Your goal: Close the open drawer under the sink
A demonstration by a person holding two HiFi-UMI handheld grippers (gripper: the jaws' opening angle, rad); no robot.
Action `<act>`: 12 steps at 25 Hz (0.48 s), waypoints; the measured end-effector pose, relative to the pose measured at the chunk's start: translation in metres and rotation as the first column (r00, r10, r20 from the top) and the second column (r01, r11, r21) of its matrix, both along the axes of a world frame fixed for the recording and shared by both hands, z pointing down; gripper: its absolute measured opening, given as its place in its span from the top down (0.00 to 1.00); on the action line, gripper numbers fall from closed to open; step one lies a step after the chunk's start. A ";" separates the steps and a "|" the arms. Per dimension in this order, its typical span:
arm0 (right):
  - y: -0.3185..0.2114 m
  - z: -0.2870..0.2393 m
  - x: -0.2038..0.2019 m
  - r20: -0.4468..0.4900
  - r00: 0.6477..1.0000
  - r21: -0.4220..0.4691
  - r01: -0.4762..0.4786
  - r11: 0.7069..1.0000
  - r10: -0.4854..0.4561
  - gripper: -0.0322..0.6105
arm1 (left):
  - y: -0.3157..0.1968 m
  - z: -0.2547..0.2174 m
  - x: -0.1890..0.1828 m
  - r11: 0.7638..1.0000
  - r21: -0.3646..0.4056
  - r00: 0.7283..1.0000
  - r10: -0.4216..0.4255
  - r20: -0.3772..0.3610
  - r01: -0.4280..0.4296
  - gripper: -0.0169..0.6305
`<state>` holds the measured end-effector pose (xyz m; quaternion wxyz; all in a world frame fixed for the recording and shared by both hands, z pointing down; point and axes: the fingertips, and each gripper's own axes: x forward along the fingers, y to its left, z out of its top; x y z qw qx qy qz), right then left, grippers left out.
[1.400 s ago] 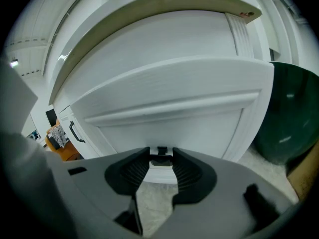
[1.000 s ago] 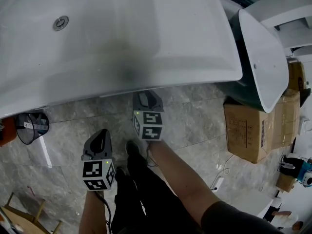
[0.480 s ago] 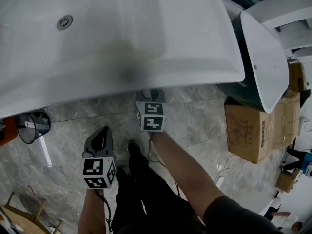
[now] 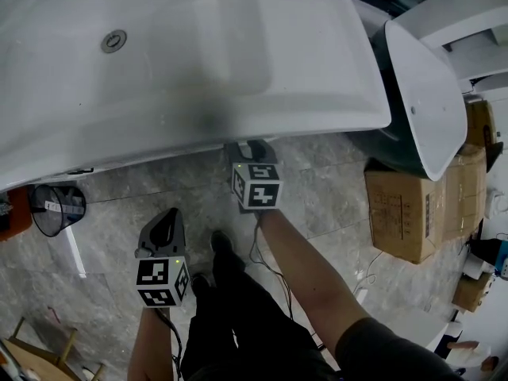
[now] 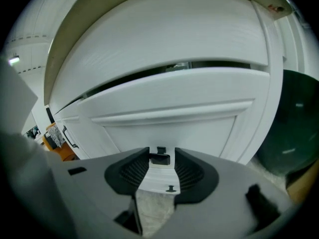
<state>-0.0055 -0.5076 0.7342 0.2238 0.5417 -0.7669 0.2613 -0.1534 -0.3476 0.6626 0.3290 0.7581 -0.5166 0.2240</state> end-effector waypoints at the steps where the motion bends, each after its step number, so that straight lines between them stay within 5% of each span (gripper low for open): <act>1: 0.002 -0.004 0.001 -0.009 1.000 0.005 -0.002 1.000 0.002 0.72 | 0.002 -0.003 -0.001 1.000 0.005 1.000 0.001 -0.002 -0.001 0.95; 12: 0.055 -0.083 0.001 0.016 0.997 0.071 -0.082 0.994 0.081 0.72 | 0.047 -0.073 -0.014 0.997 0.078 0.999 0.005 -0.054 -0.001 0.95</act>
